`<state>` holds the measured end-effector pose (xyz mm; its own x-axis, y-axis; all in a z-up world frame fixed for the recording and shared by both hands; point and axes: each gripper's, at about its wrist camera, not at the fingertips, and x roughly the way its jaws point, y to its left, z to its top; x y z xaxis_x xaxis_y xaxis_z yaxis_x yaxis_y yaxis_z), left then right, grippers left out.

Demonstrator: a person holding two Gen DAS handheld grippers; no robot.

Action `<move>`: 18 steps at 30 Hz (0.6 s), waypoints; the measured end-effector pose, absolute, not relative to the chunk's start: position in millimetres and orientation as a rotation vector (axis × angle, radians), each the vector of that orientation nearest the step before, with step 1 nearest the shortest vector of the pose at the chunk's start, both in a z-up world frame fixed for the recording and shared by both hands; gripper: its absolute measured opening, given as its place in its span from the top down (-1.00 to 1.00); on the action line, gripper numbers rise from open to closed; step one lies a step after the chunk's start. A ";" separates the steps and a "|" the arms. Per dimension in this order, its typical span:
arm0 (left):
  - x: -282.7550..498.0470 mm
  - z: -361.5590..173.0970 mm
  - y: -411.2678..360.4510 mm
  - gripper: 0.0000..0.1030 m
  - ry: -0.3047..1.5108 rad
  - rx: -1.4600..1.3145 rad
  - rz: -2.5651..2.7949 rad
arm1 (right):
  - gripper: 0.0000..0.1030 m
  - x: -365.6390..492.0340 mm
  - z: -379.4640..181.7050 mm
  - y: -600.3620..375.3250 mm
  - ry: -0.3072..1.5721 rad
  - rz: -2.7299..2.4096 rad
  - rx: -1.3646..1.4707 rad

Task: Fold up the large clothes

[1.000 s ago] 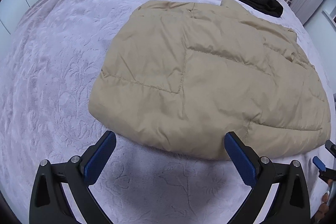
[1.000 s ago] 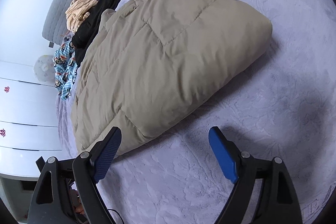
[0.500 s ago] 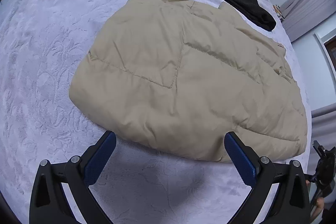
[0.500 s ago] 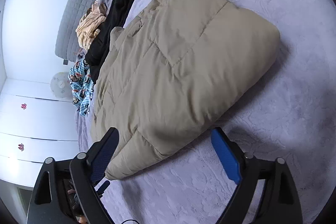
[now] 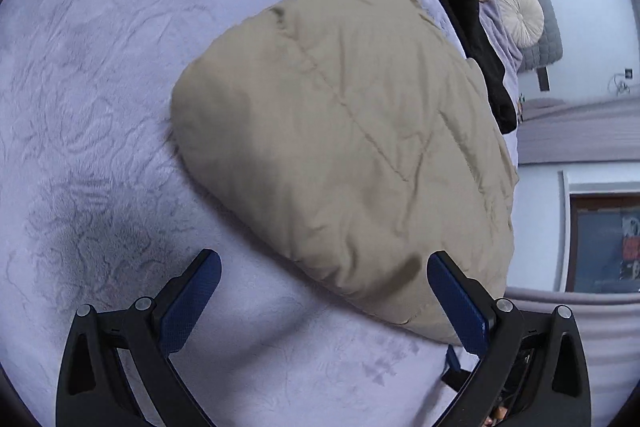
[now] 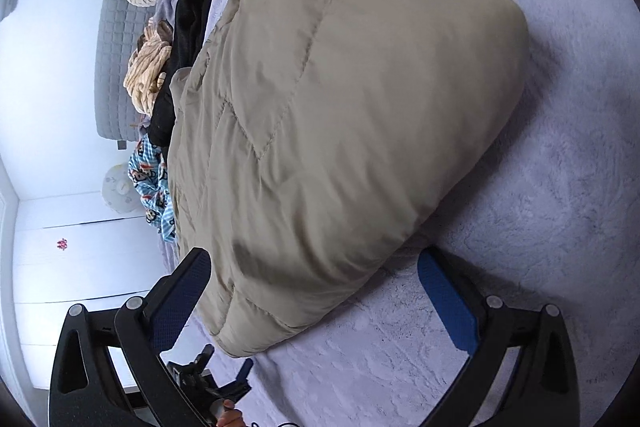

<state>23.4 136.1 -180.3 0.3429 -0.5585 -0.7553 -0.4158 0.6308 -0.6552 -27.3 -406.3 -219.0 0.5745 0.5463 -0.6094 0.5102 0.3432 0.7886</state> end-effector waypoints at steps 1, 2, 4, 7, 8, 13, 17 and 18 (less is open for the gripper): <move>24.2 -184.4 136.0 -1.00 1.273 -0.965 -0.114 | -0.99 -27.7 -220.9 -405.6 1.033 0.038 1.293; 27.6 -186.9 134.1 -1.00 1.272 -0.970 -0.120 | -0.99 -28.2 -222.4 -404.6 1.029 0.046 1.296; 39.8 -185.5 128.9 -1.00 1.244 -0.960 -0.149 | -0.99 -25.4 -225.8 -402.8 1.018 0.082 1.312; 64.3 -179.1 120.8 -1.00 1.197 -0.936 -0.185 | -0.99 -15.3 -226.3 -401.0 0.994 0.129 1.323; 71.8 -178.6 118.2 -1.00 1.186 -0.940 -0.191 | -0.99 -10.4 -224.9 -398.9 0.985 0.143 1.324; 94.3 -189.9 117.1 -0.99 1.174 -0.966 -0.148 | -0.99 19.5 -229.8 -388.7 0.976 0.198 1.337; 93.3 -187.1 121.0 0.18 1.141 -0.933 -0.151 | -1.00 31.1 -236.6 -383.9 0.993 0.176 1.335; 93.4 -182.4 121.5 0.41 1.127 -0.920 -0.167 | -0.99 30.9 -236.2 -384.0 0.992 0.169 1.342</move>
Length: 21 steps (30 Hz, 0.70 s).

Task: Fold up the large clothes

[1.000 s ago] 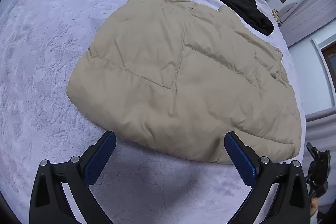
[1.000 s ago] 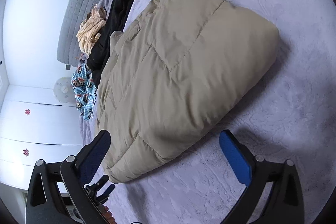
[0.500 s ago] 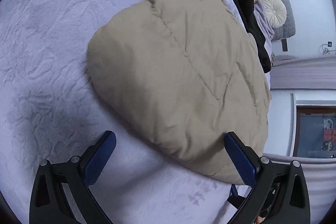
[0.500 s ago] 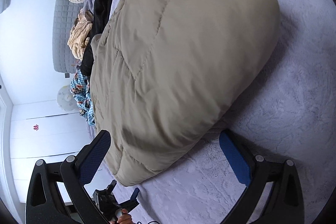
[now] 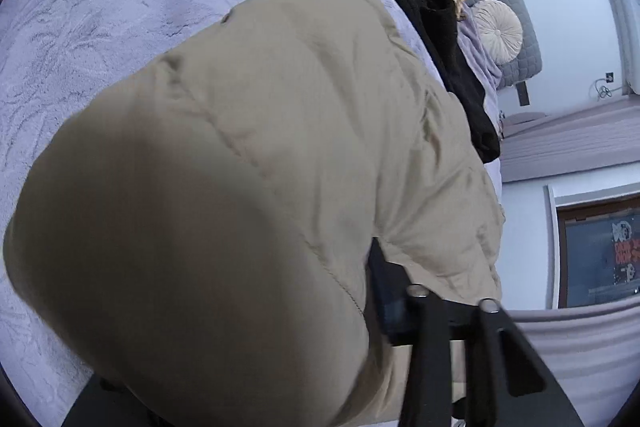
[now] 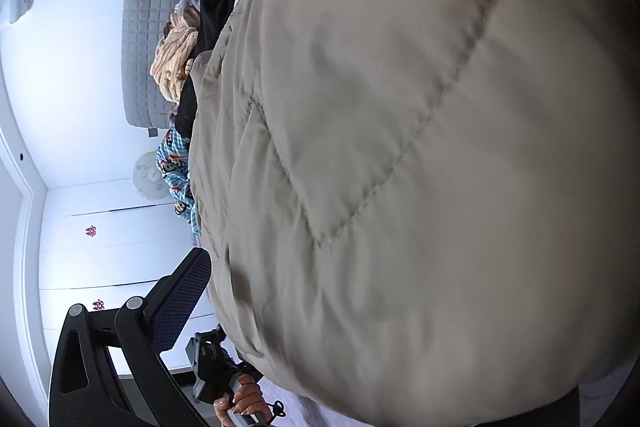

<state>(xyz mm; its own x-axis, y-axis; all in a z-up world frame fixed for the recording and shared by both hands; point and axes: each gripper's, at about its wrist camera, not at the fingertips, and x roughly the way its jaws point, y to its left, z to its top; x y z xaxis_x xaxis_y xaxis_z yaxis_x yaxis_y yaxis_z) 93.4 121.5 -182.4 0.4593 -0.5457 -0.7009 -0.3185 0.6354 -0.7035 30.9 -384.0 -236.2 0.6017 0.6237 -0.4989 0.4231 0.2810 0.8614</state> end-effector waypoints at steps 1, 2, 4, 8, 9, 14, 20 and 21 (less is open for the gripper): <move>93.0 -176.1 123.7 0.53 1.112 -0.885 -0.184 | -0.91 30.4 -236.2 -384.5 0.993 0.158 1.349; 92.4 -165.2 120.4 0.57 1.095 -0.820 -0.205 | -0.45 29.1 -236.5 -386.1 1.008 0.126 1.350; 93.6 -143.3 110.1 0.64 1.070 -0.693 -0.239 | 0.13 27.1 -239.6 -388.6 1.015 0.127 1.380; 86.3 -108.0 105.6 0.64 1.025 -0.579 -0.335 | 0.49 19.2 -221.3 -386.5 0.980 0.135 1.334; 84.2 -101.2 106.5 0.64 1.021 -0.566 -0.360 | 0.50 15.6 -215.6 -385.6 0.970 0.142 1.326; 68.4 -79.6 115.4 0.64 1.034 -0.514 -0.455 | 0.52 -10.8 -195.4 -377.1 0.947 0.152 1.295; 10.9 -81.7 129.4 0.64 1.100 -0.499 -0.481 | 0.52 -62.3 -187.6 -362.5 0.974 0.141 1.280; -1.4 -82.2 131.2 0.64 1.114 -0.497 -0.472 | 0.52 -73.2 -188.5 -359.9 0.989 0.138 1.280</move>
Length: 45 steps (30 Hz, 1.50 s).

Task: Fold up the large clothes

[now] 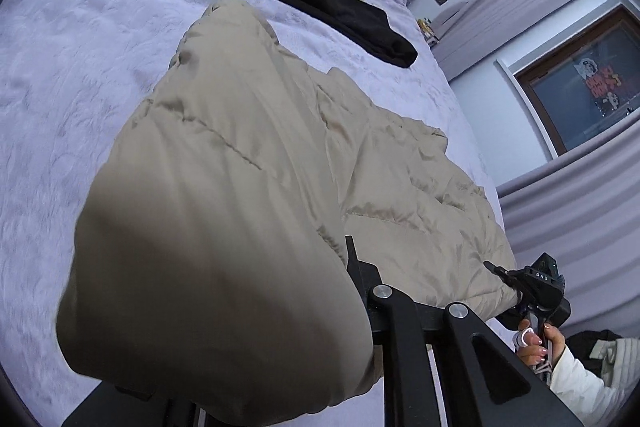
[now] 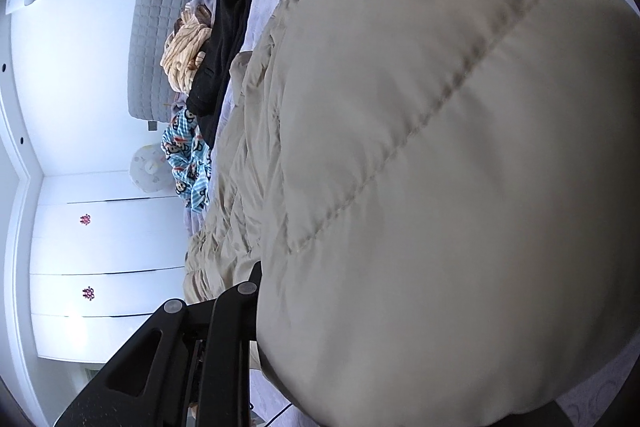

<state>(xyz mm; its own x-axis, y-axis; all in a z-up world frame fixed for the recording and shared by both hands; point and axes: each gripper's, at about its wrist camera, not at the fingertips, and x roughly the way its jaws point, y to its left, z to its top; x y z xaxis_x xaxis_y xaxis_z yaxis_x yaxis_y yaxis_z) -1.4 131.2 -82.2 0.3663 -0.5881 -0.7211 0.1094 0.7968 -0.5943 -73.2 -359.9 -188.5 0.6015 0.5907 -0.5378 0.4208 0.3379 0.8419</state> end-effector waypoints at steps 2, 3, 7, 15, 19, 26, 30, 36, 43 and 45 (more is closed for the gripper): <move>-24.8 -84.3 135.7 0.64 1.140 -0.516 -0.454 | 0.52 -91.9 -190.4 -361.2 1.013 0.138 1.283; -38.9 -85.7 138.1 0.64 1.154 -0.525 -0.441 | 0.52 -102.6 -191.5 -359.7 1.028 0.139 1.284; -92.5 -89.9 143.3 0.64 1.206 -0.548 -0.390 | 0.52 -135.1 -199.3 -360.3 1.070 0.157 1.300; -141.9 -126.0 149.4 0.60 1.304 -0.590 -0.243 | 0.50 -165.1 -211.8 -366.1 1.132 0.167 1.281; -151.0 -111.0 159.4 0.58 1.319 -0.554 -0.185 | 0.29 -160.9 -208.6 -367.0 1.164 0.142 1.252; -173.3 -62.8 186.5 0.58 1.266 -0.431 -0.058 | 0.02 -174.4 -171.4 -378.1 1.226 0.020 1.117; -175.4 -44.3 198.5 0.58 1.193 -0.390 -0.028 | 0.28 -196.9 -124.6 -390.0 1.138 -0.089 0.952; -139.2 -95.2 177.5 0.58 1.308 -0.305 -0.013 | 0.51 -195.4 -83.3 -373.5 1.061 -0.095 0.724; -137.0 -127.3 188.6 0.58 1.398 -0.332 0.027 | 0.57 -199.7 -142.0 -369.2 1.257 -0.155 0.727; -141.7 -118.1 192.0 0.58 1.388 -0.306 0.047 | 0.57 -209.0 -148.8 -377.1 1.267 -0.170 0.784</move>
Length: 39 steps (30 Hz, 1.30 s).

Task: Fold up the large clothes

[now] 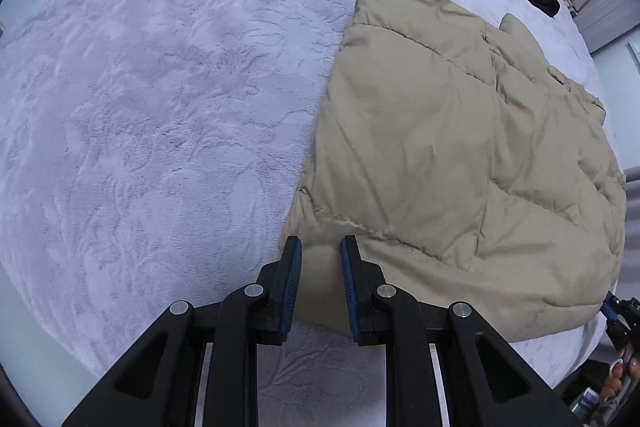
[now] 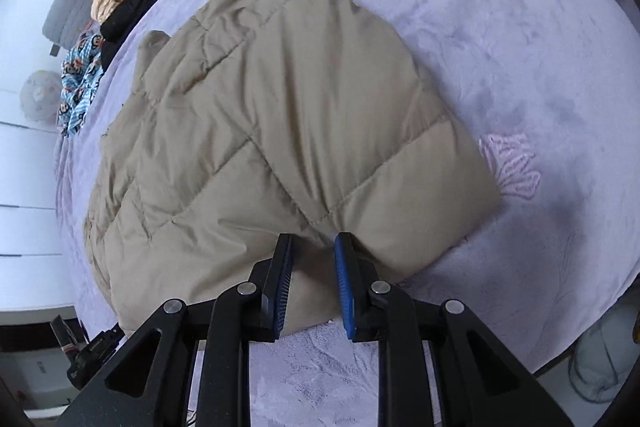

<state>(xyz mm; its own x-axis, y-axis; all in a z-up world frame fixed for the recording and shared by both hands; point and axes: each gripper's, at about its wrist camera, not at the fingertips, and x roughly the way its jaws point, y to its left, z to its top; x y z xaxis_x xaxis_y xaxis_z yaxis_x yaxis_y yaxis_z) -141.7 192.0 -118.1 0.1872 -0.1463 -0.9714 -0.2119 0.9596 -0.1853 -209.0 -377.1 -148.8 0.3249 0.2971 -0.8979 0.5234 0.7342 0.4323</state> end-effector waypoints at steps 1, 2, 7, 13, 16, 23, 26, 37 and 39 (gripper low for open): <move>-145.2 -113.0 193.7 0.58 1.382 -0.304 0.057 | 0.57 -213.4 -147.9 -380.3 1.266 -0.177 0.807; -148.4 -108.5 194.8 0.58 1.378 -0.310 0.062 | 0.57 -216.6 -145.3 -382.2 1.261 -0.176 0.822; -163.7 -82.0 183.4 0.58 1.336 -0.284 0.063 | 0.49 -226.2 -125.1 -375.8 1.230 -0.139 0.814; -171.6 -58.2 154.9 0.58 1.306 -0.217 0.017 | 0.49 -230.9 -106.3 -360.2 1.211 -0.066 0.806; -176.0 -48.7 142.9 0.57 1.302 -0.190 0.004 | 0.49 -233.2 -96.9 -355.9 1.206 -0.026 0.783; -195.6 -28.6 118.9 -1.00 1.249 -0.105 0.039 | 0.13 -241.2 -93.8 -346.7 1.218 0.040 0.763; -196.9 -24.8 118.3 -1.00 1.245 -0.090 0.048 | 0.13 -244.6 -99.2 -342.3 1.241 0.055 0.774; -170.6 -26.6 139.0 -1.00 1.264 -0.068 -0.016 | -0.19 -222.9 -95.2 -307.5 1.253 0.059 0.735; -162.4 -28.6 146.8 -1.00 1.266 -0.061 -0.031 | -0.21 -215.5 -97.3 -293.9 1.268 0.052 0.745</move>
